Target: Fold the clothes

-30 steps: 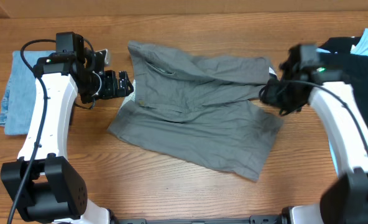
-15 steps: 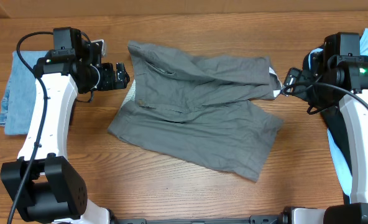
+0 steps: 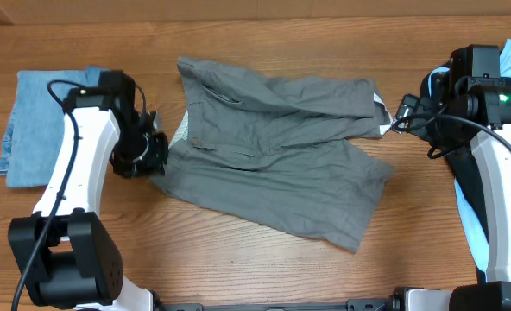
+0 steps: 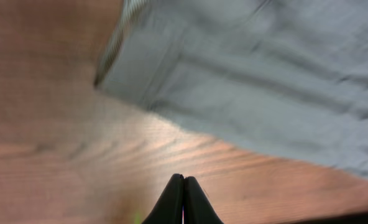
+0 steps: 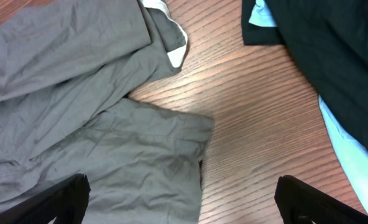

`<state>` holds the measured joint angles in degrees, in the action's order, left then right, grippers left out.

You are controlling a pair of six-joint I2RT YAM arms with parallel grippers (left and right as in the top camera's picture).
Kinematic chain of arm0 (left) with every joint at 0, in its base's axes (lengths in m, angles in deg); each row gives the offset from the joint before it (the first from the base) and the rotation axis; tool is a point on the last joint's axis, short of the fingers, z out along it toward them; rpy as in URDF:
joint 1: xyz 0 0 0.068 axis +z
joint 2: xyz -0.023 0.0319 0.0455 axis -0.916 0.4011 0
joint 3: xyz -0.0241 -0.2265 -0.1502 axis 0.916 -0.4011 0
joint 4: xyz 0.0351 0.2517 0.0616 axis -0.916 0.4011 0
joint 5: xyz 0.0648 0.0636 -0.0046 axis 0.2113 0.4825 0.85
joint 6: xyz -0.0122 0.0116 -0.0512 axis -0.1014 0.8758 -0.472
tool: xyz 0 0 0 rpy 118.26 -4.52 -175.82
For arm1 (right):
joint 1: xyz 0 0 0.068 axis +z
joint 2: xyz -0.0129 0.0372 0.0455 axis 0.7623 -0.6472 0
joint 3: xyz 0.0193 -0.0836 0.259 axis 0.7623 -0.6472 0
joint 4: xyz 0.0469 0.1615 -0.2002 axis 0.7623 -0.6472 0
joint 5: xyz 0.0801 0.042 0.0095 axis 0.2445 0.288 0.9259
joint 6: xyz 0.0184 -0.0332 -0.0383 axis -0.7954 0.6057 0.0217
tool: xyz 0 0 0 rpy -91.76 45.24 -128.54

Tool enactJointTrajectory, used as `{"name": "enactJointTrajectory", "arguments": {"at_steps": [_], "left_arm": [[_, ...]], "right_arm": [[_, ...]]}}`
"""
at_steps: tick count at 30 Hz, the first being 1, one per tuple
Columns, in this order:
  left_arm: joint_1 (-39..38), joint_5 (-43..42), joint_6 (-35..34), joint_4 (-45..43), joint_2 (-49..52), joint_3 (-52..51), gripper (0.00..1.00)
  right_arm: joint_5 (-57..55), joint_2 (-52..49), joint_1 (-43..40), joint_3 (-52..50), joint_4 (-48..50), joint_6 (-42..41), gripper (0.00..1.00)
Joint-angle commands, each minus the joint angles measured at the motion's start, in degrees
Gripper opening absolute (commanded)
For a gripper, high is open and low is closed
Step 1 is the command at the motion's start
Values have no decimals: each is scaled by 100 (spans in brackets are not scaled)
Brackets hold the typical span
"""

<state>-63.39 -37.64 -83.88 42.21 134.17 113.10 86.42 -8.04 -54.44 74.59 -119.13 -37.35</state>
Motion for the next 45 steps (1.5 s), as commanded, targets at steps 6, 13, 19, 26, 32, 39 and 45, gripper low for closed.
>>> {"name": "enactJointTrajectory", "arguments": {"at_steps": [6, 13, 19, 26, 32, 39, 45], "left_arm": [[-44, 114, -474, -1534, 17, -1106, 4], [-212, 533, -361, -3252, 20, -1360, 4], [-234, 533, -160, -4496, 118, -2319, 4], [-225, 595, -175, -5167, 577, -3119, 4], [-225, 564, -861, -3869, 927, -3143, 4], [-225, 142, -874, -2378, 927, -3141, 4], [-225, -15, -763, -1276, 675, -2662, 4]], "right_arm": [[-50, -4, -13, 61, 17, 13, 100], [-50, -4, -13, 61, 17, 13, 100], [-50, -4, -13, 61, 17, 13, 100], [-50, -4, -13, 61, 17, 13, 100], [-50, -4, -13, 61, 17, 13, 100], [-50, -4, -13, 61, 17, 13, 100], [-50, -4, -13, 61, 17, 13, 100]]}}
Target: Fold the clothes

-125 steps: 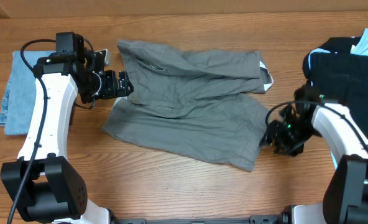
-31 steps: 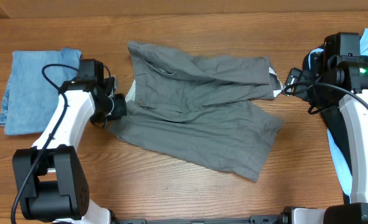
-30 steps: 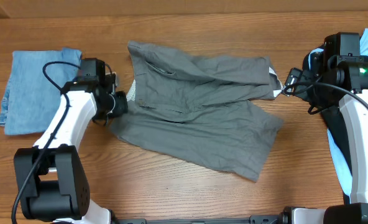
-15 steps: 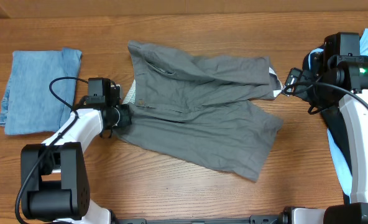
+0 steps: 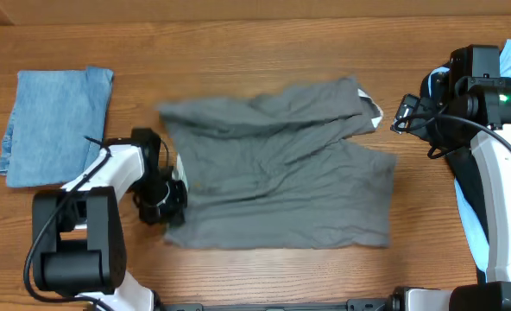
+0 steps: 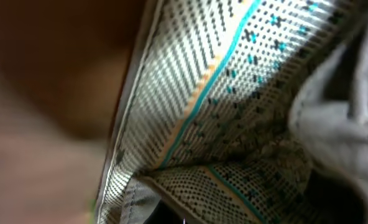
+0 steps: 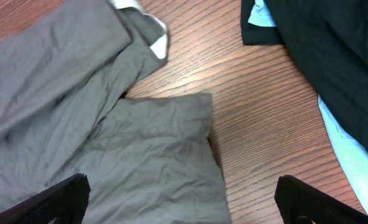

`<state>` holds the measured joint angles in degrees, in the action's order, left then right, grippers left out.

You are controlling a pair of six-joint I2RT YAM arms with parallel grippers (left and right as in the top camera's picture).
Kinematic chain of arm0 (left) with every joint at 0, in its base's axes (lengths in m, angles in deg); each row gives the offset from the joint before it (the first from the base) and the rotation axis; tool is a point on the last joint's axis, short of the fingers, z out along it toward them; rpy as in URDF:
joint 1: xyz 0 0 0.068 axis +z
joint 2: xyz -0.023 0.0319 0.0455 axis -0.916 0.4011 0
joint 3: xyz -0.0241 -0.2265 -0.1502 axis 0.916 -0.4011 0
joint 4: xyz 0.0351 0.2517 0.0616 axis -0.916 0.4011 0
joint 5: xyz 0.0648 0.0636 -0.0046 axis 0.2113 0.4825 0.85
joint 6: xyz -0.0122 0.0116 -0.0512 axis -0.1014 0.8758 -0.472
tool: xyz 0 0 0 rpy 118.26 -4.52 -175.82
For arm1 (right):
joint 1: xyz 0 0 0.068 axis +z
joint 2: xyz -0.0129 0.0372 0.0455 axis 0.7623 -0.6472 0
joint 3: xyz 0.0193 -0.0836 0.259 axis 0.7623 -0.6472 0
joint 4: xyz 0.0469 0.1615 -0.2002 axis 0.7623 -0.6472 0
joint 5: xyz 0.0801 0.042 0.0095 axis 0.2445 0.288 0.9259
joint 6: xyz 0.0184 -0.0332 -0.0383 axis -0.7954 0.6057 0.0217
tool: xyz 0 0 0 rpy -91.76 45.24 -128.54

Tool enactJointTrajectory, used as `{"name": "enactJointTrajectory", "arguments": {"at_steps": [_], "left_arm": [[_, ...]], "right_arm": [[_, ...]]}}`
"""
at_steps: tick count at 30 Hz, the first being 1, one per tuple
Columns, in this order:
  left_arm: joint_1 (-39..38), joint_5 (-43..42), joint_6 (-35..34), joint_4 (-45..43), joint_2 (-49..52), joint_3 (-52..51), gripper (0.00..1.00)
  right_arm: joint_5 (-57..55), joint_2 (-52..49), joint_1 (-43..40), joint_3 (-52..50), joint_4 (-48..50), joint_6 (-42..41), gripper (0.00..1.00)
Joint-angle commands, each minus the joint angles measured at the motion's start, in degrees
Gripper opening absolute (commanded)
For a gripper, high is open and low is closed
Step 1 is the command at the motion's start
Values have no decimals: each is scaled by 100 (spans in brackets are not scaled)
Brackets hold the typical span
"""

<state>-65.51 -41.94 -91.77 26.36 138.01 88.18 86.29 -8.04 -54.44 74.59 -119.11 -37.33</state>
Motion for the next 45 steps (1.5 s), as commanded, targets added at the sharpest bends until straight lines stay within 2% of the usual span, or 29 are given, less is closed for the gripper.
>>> {"name": "enactJointTrajectory", "arguments": {"at_steps": [1, 4, 8, 10, 13, 15, 17, 18, 20, 22, 25, 28, 31, 32, 34, 35, 36, 38, 45], "left_arm": [[-13, 411, 22, 494, 98, 127, 4], [-13, 389, -46, 876, -671, 1263, 4], [-225, 245, 162, 848, -1250, 2804, 4], [-549, 247, 516, 765, -1248, 3200, 4], [-1390, 533, 1121, 361, -1178, 3250, 4], [-2194, 1329, 1711, 31, -964, 3250, 14], [-2614, 1729, 2107, -201, -793, 3250, 37], [-2872, 1912, 2428, -400, -634, 3250, 43], [-3215, 1943, 3012, -741, -249, 3250, 52], [-3399, 2100, 3327, -1005, 142, 3250, 54], [-3519, 2723, 3453, -1488, 623, 3250, 55], [-3556, 2743, 3812, -2031, 953, 3250, 57], [-3563, 2804, 3829, -2459, 1064, 3250, 59], [-3563, 2804, 3829, -2557, 1069, 3250, 59], [-3560, 2804, 3825, -2743, 1078, 3250, 45], [-3558, 2804, 3827, -2802, 1078, 3250, 33], [-3558, 2822, 3832, -2863, 1078, 3250, 17], [-3556, 2848, 3930, -3001, 1080, 3250, 4], [-3119, 3134, 3926, -3991, 1078, 3250, 4]], "right_arm": [[-37, -4, -13, 61, 15, 11, 100], [-37, -4, -13, 61, 15, 11, 100], [-37, -4, -13, 61, 15, 11, 100], [-37, -4, -13, 61, 15, 11, 100], [-37, -4, -13, 61, 15, 11, 100], [-37, -4, -13, 61, 15, 11, 100], [-37, -4, -13, 61, 15, 11, 100], [-37, -4, -13, 61, 15, 11, 100], [-37, -4, -13, 61, 15, 11, 100], [-37, -4, -13, 61, 15, 11, 100], [-37, -4, -13, 61, 15, 11, 100], [-37, -4, -13, 61, 15, 11, 100], [-37, -4, -13, 61, 15, 11, 100], [-37, -4, -13, 61, 17, 11, 100], [-37, -4, -13, 61, 15, 11, 100], [-37, -4, -13, 61, 15, 11, 100], [-37, -4, -13, 61, 15, 11, 100], [-37, -4, -13, 61, 15, 11, 100], [-37, -4, -13, 61, 15, 11, 100]]}}
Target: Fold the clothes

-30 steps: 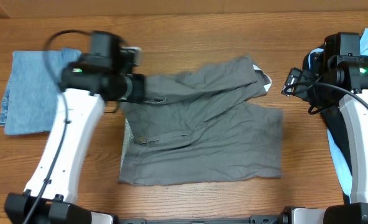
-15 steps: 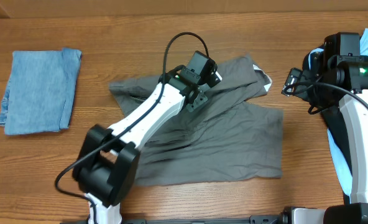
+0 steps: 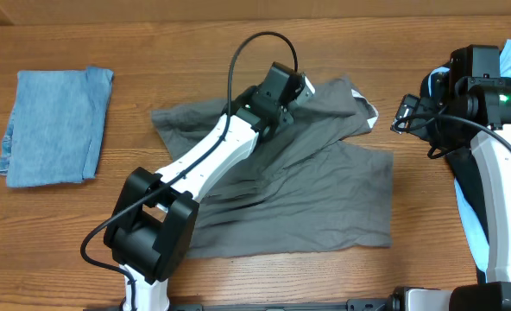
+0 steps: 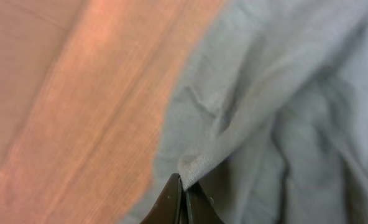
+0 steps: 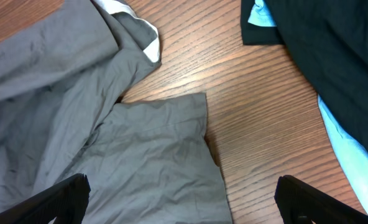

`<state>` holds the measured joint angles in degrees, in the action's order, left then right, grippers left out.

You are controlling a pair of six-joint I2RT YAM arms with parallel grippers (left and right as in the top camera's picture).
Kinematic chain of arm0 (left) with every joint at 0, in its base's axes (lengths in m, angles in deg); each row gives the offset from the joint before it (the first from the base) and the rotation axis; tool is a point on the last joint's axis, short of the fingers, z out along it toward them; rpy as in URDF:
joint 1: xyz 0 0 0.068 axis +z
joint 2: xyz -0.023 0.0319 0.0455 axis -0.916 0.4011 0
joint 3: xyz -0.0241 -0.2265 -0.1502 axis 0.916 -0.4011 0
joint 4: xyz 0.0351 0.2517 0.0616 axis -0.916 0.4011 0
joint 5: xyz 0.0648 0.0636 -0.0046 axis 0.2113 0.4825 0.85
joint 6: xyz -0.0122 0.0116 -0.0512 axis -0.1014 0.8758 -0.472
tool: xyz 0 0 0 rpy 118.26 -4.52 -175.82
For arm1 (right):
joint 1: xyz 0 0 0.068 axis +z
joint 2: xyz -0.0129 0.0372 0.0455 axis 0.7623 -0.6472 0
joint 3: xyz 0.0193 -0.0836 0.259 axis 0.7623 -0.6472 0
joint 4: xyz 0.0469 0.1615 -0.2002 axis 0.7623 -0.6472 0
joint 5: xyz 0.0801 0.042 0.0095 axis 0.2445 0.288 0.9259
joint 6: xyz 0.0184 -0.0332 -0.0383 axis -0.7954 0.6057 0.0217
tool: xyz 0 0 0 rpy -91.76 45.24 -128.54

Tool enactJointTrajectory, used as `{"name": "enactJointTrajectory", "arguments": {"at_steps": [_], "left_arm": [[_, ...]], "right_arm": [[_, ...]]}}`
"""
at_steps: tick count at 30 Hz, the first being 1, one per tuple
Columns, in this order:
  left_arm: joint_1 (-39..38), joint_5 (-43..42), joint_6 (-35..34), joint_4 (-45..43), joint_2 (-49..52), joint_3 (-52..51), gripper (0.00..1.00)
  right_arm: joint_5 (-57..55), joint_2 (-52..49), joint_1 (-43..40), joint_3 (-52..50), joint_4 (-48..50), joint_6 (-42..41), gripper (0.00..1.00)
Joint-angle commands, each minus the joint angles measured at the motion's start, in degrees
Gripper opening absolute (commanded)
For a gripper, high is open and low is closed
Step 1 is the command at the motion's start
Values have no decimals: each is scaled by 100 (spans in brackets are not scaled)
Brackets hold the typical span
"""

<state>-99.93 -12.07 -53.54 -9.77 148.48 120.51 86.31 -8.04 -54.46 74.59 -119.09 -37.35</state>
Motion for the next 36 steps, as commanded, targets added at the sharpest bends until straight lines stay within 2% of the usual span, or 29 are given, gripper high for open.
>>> {"name": "enactJointTrajectory", "arguments": {"at_steps": [1, 6, 7, 8, 9, 10, 13, 18, 21, 25, 28, 30, 32, 34, 35, 36], "left_arm": [[435, 131, 87, -525, 33, 17, 4], [1384, -240, -802, -1436, 74, 17, 4], [1650, -616, -1084, -1563, 151, 17, 16], [1838, -918, -1283, -1615, 240, 17, 60], [1993, -1163, -1484, -1626, 350, 17, 91], [2175, -1438, -1775, -1620, 529, 17, 100], [2542, -1945, -2520, -1410, 1091, 24, 100], [2660, -1698, -2566, -704, 763, 409, 100], [2673, -1711, -3027, 251, 293, 1222, 100], [2739, -1993, -3136, 1906, -170, 2448, 100], [3029, -2232, -3620, 3259, -260, 3021, 100], [3303, -3259, -3213, 4035, -256, 3064, 100], [3392, -3563, -2881, 4629, -232, 3058, 99], [3403, -2848, -3040, 5147, -212, 3056, 95], [3418, -2398, -3368, 5320, -188, 3053, 99], [3451, -2330, -3467, 5401, -166, 3053, 100]], "right_arm": [[-39, -4, -11, 61, 13, 13, 100], [-39, -4, -11, 61, 13, 13, 100], [-39, -4, -11, 61, 13, 13, 100], [-39, -4, -11, 61, 13, 13, 100], [-39, -4, -11, 61, 13, 13, 100], [-39, -4, -11, 61, 13, 13, 100], [-39, -4, -11, 61, 13, 13, 100], [-39, -4, -11, 61, 13, 13, 100], [-39, -4, -11, 61, 13, 13, 100], [-39, -4, -11, 61, 13, 13, 100], [-39, -4, -11, 61, 13, 13, 100], [-39, -4, -11, 61, 13, 13, 100], [-39, -4, -11, 61, 13, 13, 100], [-39, -4, -11, 61, 13, 13, 100], [-39, -4, -11, 61, 13, 13, 100], [-39, -4, -11, 61, 15, 13, 100]]}}
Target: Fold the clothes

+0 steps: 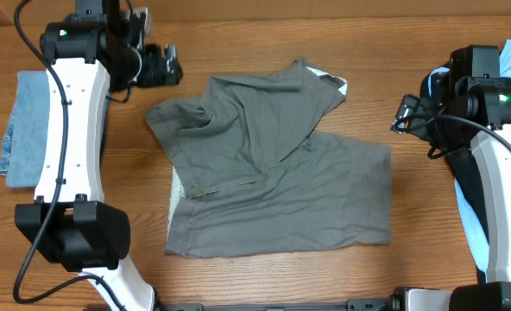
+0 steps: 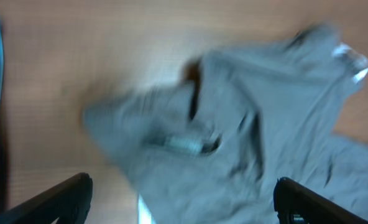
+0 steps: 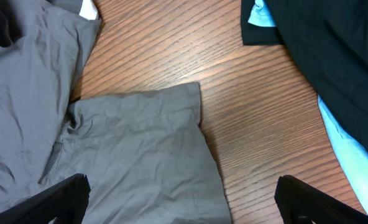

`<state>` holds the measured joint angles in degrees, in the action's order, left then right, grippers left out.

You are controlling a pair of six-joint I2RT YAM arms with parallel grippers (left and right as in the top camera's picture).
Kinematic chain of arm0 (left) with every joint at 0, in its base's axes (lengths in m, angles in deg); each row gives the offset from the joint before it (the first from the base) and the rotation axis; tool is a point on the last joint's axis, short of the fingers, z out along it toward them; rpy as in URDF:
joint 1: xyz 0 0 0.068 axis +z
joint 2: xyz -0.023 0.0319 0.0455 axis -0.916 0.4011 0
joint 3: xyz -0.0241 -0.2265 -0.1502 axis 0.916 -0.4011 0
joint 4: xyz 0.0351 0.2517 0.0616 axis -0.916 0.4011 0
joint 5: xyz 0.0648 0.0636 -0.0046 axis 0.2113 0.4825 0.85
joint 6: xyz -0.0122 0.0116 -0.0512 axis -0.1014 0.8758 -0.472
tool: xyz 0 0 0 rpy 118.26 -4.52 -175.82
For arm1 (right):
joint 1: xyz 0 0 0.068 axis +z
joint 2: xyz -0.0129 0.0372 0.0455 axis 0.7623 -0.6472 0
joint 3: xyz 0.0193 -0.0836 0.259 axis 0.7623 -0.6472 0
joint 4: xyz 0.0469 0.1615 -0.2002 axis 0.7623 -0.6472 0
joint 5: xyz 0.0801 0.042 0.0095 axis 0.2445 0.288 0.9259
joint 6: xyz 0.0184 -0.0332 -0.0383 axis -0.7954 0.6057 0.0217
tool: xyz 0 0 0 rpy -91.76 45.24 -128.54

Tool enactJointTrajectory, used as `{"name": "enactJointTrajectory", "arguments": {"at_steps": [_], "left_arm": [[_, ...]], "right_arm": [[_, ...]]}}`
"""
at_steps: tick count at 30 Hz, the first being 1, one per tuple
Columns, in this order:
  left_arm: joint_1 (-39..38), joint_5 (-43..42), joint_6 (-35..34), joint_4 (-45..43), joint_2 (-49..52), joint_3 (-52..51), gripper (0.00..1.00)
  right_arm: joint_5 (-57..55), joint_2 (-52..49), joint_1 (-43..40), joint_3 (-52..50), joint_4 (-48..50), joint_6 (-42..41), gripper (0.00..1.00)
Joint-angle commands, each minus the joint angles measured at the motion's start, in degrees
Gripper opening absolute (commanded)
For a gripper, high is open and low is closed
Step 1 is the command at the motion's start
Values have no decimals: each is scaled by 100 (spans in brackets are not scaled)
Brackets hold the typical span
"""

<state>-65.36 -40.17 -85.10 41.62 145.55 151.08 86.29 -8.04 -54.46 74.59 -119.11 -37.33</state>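
Grey shorts (image 1: 273, 181) lie spread in the middle of the wooden table (image 1: 264, 34), with the upper leg folded down over the body and a white lining showing at its end. My left gripper (image 1: 165, 66) is open above the bare table, up and left of the shorts. Its wrist view is blurred and shows the shorts (image 2: 234, 143) below the left gripper (image 2: 181, 186). My right gripper (image 1: 402, 114) is open by the shorts' right edge. In its wrist view the right gripper (image 3: 183, 186) is above the lower leg's hem (image 3: 140, 143).
A folded blue cloth (image 1: 48, 125) lies at the far left of the table. A dark garment (image 3: 321, 56) over a light blue one (image 3: 352, 155) lies at the right edge, under my right arm.
My left gripper was shut on the shorts' fabric at the upper middle. Now it is open at the top left, off the shorts. The upper leg lies further left, folded over. The right arm is unmoved.
My left gripper was shut beside the slanted shorts' left corner. Then it was shut at the waistband's lower left, with the shorts lying squarer. Then it held fabric at the upper middle. Now it is open and clear of the shorts.
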Motion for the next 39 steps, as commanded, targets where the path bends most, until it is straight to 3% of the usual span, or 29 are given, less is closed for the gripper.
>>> {"name": "enactJointTrajectory", "arguments": {"at_steps": [1, 6, 9, 10, 11, 17, 24, 27, 32, 37, 39], "left_arm": [[68, 448, -380, 345, 164, -17, 100], [636, -87, -337, 487, 376, -579, 97], [914, -472, -162, 369, 424, -1316, 75], [977, -570, -107, 280, 424, -1604, 64], [1019, -601, -107, 131, 424, -1867, 62], [1165, -1484, -236, -1475, 424, -2955, 64], [1005, -1241, 17, -2826, 424, -3364, 61], [1001, -986, 0, -2924, 424, -3469, 57], [999, -492, 68, -3145, 424, -3659, 61], [984, -496, 111, -3987, 424, -4111, 50], [984, -579, 111, -4205, 424, -4172, 41]], "right_arm": [[-37, -4, -11, 61, 15, 11, 100], [-37, -4, -11, 61, 15, 11, 100], [-37, -4, -11, 61, 15, 11, 100], [-37, -4, -11, 61, 15, 11, 100], [-37, -4, -11, 61, 15, 11, 100], [-37, -4, -11, 61, 15, 11, 100], [-37, -4, -11, 61, 15, 11, 100], [-37, -4, -11, 61, 15, 11, 100], [-37, -4, -11, 61, 15, 11, 100], [-37, -4, -11, 61, 15, 11, 100], [-37, -4, -11, 61, 15, 11, 100]]}}
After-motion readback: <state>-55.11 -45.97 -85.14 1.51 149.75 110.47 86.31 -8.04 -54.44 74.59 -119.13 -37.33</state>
